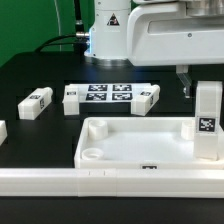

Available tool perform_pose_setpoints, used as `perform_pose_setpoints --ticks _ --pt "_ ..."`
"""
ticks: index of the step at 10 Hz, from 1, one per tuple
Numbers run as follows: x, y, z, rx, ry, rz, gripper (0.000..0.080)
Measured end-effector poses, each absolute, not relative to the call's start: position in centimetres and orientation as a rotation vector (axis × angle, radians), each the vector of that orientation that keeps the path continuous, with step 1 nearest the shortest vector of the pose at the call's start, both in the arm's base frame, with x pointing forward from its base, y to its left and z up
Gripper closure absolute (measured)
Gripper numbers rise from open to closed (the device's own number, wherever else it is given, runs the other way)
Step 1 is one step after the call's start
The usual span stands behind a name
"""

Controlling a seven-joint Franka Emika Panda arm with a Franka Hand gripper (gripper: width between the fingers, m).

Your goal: Assemble desk

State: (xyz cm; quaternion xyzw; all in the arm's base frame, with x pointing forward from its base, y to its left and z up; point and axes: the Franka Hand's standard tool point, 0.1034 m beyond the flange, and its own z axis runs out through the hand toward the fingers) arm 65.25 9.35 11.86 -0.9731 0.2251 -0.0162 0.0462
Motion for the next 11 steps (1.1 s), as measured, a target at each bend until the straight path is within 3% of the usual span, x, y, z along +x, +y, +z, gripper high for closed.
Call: perform_pose_setpoints --ticks 6,10,11 --pt "65.16 9.81 11.7 -2.55 1.635 0.001 0.0509" --pt "65.17 9.81 11.69 -2.481 1.726 0.016 0.0497" --pt "65.15 9.76 11.69 -2.532 1.651 0.012 0.0291"
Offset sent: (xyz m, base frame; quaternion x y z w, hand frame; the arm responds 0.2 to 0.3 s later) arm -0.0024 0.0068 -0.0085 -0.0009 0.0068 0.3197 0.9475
